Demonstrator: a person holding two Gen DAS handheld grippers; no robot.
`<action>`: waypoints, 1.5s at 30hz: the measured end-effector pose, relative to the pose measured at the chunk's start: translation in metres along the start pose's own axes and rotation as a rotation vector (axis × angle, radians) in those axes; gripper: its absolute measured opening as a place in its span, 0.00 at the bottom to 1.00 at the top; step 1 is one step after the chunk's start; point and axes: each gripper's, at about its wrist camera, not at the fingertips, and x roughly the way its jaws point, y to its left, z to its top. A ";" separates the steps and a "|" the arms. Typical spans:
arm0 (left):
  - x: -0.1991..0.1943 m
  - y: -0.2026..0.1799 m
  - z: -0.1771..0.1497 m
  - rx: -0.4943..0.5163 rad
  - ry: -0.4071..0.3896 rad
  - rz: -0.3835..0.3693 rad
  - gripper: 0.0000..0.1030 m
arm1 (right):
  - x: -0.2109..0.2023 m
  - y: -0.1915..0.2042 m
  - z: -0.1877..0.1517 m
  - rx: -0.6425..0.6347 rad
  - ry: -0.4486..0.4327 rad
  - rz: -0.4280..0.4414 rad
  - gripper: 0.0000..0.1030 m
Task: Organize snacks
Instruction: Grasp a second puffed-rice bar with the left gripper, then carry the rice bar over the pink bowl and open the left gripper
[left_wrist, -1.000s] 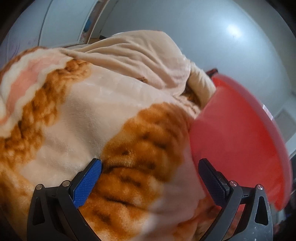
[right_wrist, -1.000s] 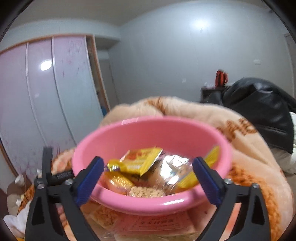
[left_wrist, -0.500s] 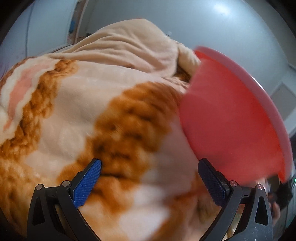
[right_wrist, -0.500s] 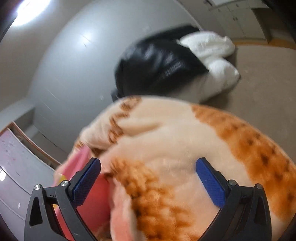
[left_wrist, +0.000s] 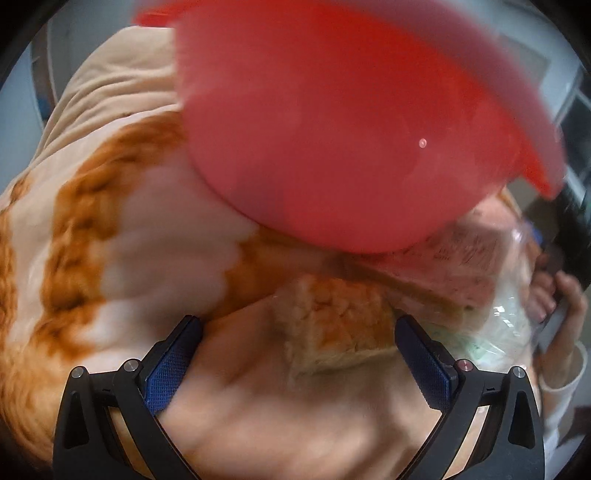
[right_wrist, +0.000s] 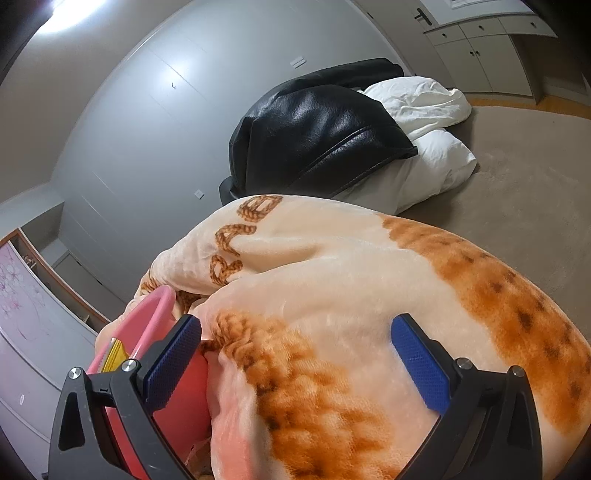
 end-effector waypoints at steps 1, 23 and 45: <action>0.003 -0.004 0.001 0.018 0.008 0.007 1.00 | 0.000 0.000 0.000 0.000 0.000 0.000 1.00; -0.028 -0.006 -0.017 0.083 -0.018 -0.076 0.50 | -0.002 -0.001 -0.001 0.001 -0.002 -0.002 1.00; -0.107 -0.031 0.077 0.177 -0.489 0.078 0.50 | -0.002 -0.001 -0.001 0.000 -0.003 -0.002 1.00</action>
